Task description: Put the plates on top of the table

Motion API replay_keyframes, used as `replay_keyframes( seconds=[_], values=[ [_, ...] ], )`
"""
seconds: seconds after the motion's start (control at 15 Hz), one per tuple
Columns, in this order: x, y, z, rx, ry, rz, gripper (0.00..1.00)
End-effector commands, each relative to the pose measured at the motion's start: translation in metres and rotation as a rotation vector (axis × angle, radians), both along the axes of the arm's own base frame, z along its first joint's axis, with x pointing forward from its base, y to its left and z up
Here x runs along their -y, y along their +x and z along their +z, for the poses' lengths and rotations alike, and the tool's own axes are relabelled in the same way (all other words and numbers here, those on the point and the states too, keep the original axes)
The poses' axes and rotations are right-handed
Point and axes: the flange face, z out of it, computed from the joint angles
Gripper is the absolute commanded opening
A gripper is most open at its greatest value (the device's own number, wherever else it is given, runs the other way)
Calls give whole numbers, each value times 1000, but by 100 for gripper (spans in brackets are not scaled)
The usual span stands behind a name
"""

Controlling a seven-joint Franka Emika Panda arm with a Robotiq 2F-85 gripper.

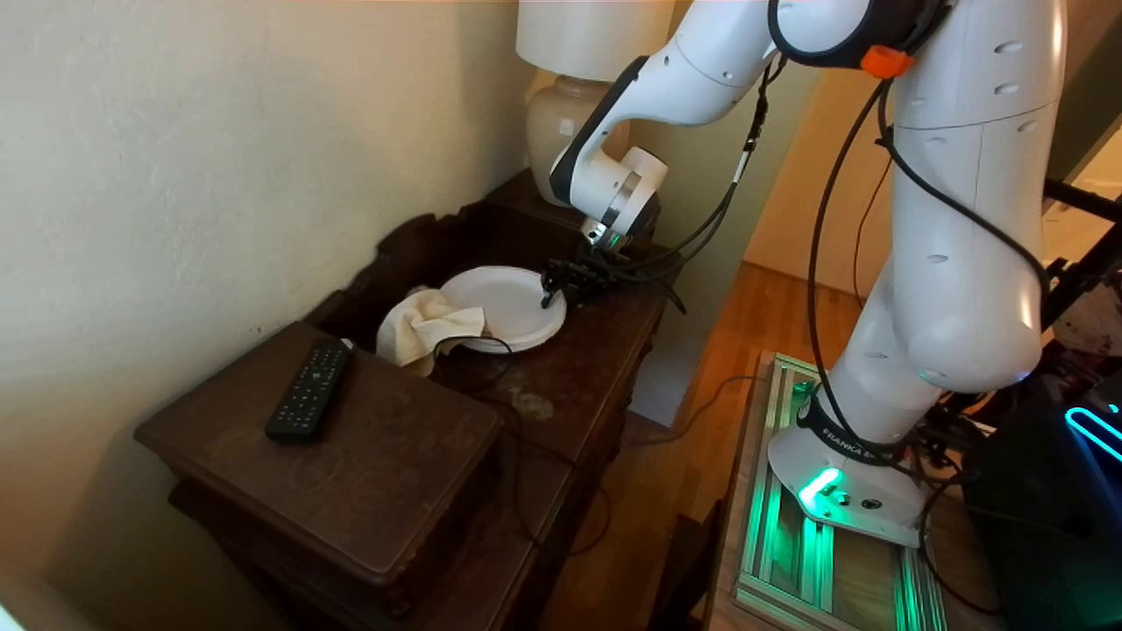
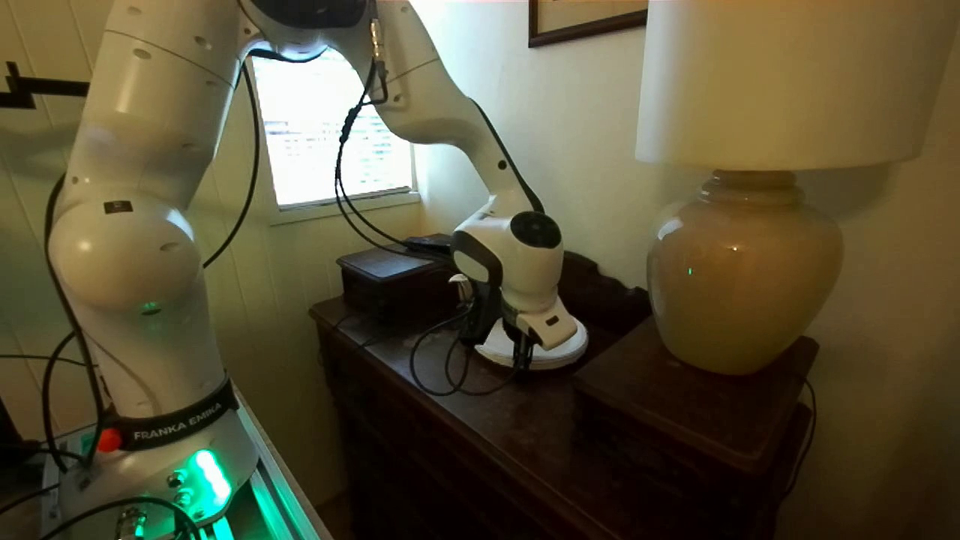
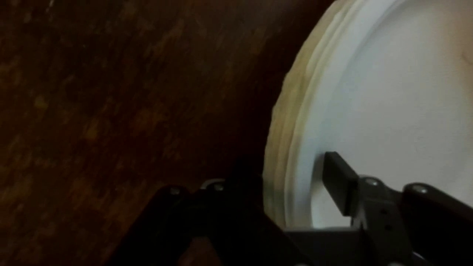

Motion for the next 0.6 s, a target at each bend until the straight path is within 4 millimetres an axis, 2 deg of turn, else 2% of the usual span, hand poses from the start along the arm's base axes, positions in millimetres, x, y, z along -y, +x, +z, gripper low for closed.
replay_keyframes(
  seconds=[0.0, 0.07, 0.2, 0.33, 0.53],
  values=[
    [1, -1, -11, 23, 9, -13, 71],
    [1, -1, -12, 26, 7, -14, 77],
    [-1, -1, -15, 33, 7, -15, 83],
    [-1, 0, -16, 51, 7, -9, 76],
    [0, 1, -17, 92, 9, 0, 41]
  ],
)
